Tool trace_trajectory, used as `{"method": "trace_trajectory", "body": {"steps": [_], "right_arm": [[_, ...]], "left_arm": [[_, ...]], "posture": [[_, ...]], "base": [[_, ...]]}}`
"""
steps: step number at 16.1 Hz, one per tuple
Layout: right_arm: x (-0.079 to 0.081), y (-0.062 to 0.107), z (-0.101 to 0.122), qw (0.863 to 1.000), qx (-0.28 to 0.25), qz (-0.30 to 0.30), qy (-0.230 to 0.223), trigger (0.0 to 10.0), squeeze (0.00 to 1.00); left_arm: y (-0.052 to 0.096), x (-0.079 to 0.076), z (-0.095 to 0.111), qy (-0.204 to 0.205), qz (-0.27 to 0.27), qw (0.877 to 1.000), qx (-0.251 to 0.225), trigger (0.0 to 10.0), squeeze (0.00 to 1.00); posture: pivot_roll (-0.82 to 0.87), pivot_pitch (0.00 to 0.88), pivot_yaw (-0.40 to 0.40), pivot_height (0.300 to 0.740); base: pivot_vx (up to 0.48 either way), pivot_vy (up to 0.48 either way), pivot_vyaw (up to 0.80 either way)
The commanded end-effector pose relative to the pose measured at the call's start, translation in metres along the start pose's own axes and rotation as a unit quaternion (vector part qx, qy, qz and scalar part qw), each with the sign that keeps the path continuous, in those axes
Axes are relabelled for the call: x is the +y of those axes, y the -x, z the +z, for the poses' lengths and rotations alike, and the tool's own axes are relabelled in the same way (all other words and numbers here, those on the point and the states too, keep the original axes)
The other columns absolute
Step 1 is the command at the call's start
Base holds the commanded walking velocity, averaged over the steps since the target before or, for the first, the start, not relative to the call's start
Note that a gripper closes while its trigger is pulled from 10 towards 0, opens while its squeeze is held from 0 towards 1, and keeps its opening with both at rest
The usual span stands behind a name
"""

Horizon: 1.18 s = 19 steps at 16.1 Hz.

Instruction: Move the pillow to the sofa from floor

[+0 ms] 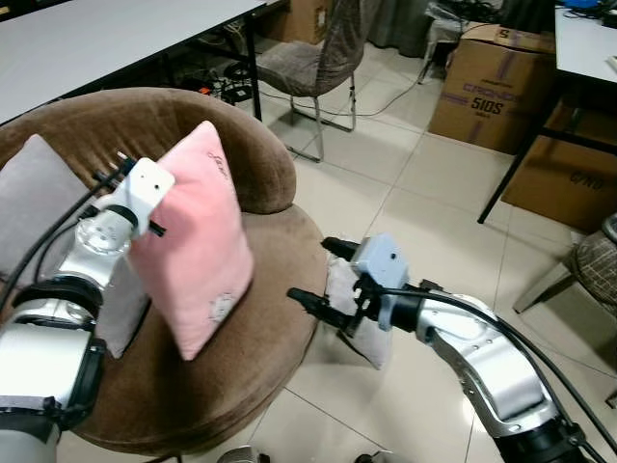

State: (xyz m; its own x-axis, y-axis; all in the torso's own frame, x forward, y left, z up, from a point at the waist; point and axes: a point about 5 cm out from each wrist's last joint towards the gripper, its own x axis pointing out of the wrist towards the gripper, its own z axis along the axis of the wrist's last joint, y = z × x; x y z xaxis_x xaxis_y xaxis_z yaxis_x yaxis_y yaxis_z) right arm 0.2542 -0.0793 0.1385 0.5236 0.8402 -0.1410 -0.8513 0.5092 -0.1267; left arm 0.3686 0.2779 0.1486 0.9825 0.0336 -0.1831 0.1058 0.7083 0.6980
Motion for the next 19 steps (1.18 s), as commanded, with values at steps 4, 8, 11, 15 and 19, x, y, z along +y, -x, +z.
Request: {"method": "trace_trajectory", "body": {"steps": [4, 8, 11, 15, 19], "right_arm": [[0.007, -0.005, -0.001, 0.999, 0.002, 0.036, -0.008, 10.0, 0.00], [0.007, -0.002, 0.000, 0.999, -0.001, 0.033, -0.009, 10.0, 0.00], [0.007, -0.002, 0.000, 0.999, -0.001, 0.030, -0.010, 10.0, 0.00], [0.008, -0.003, -0.001, 0.999, -0.001, 0.030, -0.011, 10.0, 0.00], [0.005, -0.004, -0.001, 1.000, -0.004, 0.017, -0.011, 10.0, 0.00]], "left_arm": [[0.004, 0.007, -0.012, -0.043, 0.024, 0.998, 0.031, 10.0, 0.00], [0.004, 0.013, -0.011, -0.044, 0.025, 0.998, 0.033, 10.0, 1.00], [0.006, 0.030, -0.012, -0.066, 0.054, 0.995, 0.042, 10.0, 1.00], [0.011, 0.037, -0.020, -0.079, 0.048, 0.994, 0.063, 10.0, 1.00], [0.011, 0.046, -0.013, 0.009, 0.062, 0.998, 0.030, 10.0, 1.00]], "posture": [[-0.07, 0.041, 0.007, 0.740], [-0.08, 0.039, 0.002, 0.740], [-0.08, 0.035, 0.000, 0.740], [-0.07, 0.021, -0.005, 0.740], [-0.06, 0.000, -0.002, 0.740]], "base": [[0.000, 0.000, 0.00], [0.000, 0.000, 0.00], [0.000, 0.000, 0.00], [0.000, 0.000, 0.00], [0.000, 0.000, 0.00]]}}
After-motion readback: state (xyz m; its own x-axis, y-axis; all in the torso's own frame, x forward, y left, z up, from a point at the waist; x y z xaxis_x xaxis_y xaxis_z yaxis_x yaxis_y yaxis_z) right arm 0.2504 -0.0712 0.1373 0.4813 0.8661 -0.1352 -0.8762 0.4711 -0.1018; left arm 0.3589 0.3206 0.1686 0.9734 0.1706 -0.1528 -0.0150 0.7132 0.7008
